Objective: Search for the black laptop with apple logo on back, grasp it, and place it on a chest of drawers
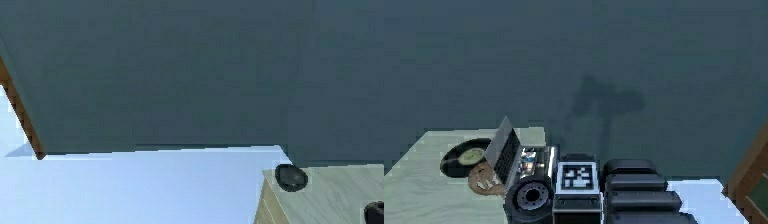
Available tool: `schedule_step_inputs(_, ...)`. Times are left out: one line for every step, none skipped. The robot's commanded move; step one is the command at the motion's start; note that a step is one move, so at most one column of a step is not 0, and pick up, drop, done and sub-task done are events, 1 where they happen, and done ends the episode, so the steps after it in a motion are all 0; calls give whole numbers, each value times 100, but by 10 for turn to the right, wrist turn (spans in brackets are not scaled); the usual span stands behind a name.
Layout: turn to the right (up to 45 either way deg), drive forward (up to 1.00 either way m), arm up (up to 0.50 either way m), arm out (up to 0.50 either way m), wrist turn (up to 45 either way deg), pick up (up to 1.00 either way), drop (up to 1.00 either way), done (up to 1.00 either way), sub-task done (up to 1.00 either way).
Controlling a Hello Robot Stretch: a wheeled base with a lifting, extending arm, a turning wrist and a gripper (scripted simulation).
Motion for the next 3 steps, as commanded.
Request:
schedule_step_inputs(-180,0,0,0,0,0,0,0,0)
schedule_step_inputs(0,0,0,28,0,0,0,0,0)
schedule_step_inputs(0,0,0,0,450,0,0,0,0)
